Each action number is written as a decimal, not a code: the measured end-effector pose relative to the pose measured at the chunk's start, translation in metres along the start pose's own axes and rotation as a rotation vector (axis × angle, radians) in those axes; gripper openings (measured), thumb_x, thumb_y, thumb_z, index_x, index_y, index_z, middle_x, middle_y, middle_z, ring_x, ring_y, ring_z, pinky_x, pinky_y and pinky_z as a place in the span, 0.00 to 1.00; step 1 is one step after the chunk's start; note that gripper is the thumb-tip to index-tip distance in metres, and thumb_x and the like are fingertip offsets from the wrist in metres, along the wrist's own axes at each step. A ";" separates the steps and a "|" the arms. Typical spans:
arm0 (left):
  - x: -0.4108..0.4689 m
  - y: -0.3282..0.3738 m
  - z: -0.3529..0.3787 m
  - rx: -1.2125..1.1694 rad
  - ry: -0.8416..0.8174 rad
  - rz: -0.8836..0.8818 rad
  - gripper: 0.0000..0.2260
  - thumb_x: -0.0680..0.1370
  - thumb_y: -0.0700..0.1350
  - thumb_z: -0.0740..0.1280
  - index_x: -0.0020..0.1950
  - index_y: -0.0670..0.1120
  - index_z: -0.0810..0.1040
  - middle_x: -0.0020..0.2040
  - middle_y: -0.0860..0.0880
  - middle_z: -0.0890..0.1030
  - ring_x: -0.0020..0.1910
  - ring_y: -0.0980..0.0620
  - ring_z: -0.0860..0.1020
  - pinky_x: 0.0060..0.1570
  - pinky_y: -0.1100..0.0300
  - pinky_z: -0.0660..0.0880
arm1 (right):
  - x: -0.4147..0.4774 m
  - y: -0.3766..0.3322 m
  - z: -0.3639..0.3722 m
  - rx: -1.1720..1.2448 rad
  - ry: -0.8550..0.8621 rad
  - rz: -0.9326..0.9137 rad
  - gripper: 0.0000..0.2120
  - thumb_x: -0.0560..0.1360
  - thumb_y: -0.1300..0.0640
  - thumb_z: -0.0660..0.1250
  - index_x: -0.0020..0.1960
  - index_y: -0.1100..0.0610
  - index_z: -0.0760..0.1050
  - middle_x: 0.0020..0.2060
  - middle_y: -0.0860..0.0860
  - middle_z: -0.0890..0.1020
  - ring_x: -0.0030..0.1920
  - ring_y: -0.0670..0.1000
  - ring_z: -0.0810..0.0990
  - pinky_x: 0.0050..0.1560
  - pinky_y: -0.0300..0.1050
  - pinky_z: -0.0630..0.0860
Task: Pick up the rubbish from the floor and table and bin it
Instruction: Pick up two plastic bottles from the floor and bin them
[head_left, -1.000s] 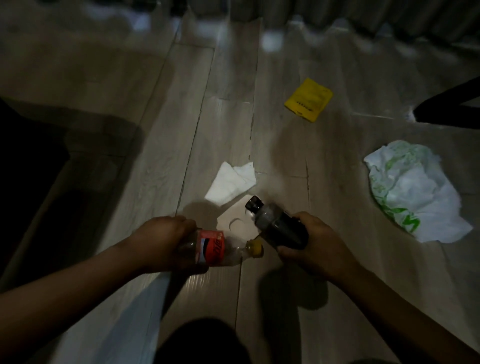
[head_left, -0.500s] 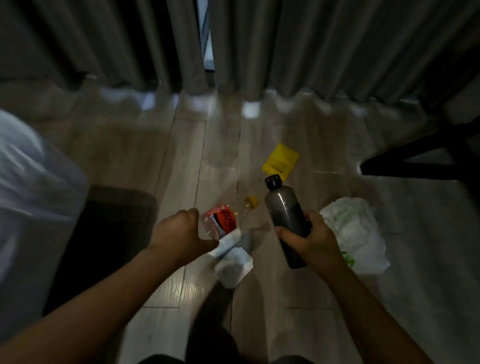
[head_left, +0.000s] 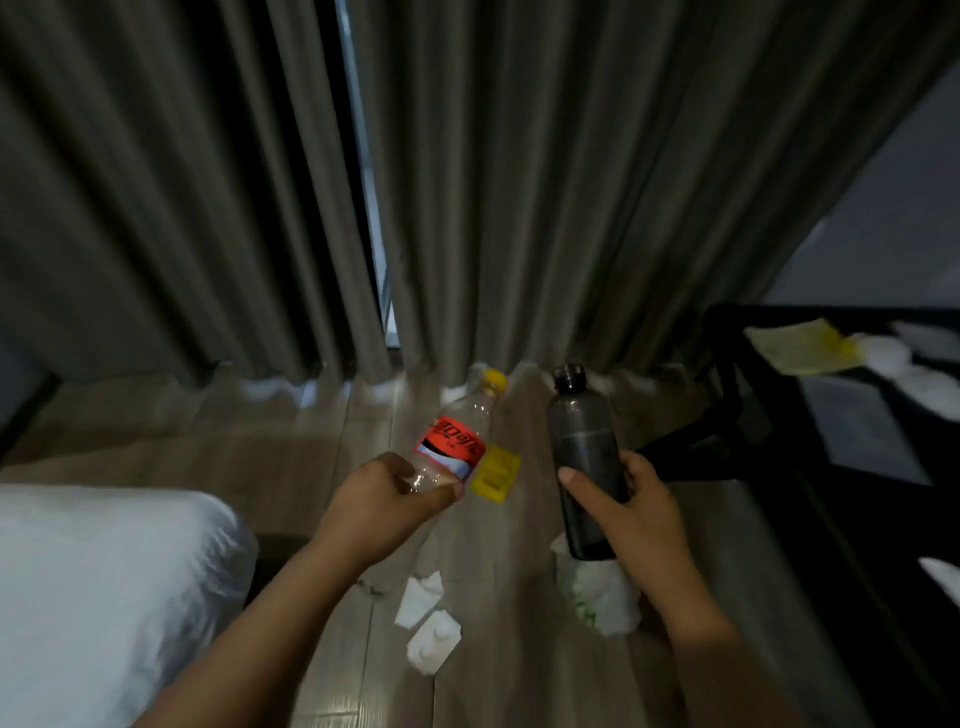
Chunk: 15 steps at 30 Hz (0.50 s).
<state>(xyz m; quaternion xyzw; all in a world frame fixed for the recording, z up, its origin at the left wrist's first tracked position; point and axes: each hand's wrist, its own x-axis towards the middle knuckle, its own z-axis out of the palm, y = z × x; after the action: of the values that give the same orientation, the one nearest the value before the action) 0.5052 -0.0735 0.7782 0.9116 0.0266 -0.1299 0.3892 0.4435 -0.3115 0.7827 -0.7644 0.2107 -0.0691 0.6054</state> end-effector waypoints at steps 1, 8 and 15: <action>-0.010 0.024 -0.012 -0.063 0.008 0.013 0.19 0.64 0.63 0.74 0.42 0.51 0.77 0.36 0.53 0.81 0.35 0.60 0.78 0.32 0.64 0.71 | -0.006 -0.026 -0.014 0.017 0.031 -0.018 0.18 0.66 0.49 0.77 0.52 0.47 0.74 0.46 0.45 0.81 0.43 0.42 0.80 0.38 0.37 0.74; -0.080 0.194 -0.070 -0.347 0.085 0.234 0.17 0.65 0.60 0.75 0.44 0.49 0.81 0.38 0.52 0.84 0.38 0.55 0.81 0.41 0.59 0.76 | -0.038 -0.181 -0.108 0.093 0.194 -0.226 0.17 0.66 0.43 0.74 0.52 0.44 0.76 0.47 0.45 0.82 0.48 0.45 0.81 0.41 0.39 0.75; -0.148 0.279 -0.107 -0.742 0.095 0.459 0.23 0.59 0.61 0.78 0.45 0.46 0.83 0.38 0.46 0.84 0.36 0.53 0.80 0.40 0.58 0.75 | -0.095 -0.267 -0.157 0.269 0.296 -0.403 0.20 0.61 0.37 0.72 0.51 0.43 0.79 0.44 0.40 0.85 0.45 0.40 0.83 0.46 0.41 0.78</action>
<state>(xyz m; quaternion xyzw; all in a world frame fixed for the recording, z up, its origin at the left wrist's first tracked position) 0.4271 -0.1836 1.0833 0.6974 -0.1137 0.0202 0.7073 0.3648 -0.3661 1.0917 -0.6852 0.1297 -0.3264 0.6381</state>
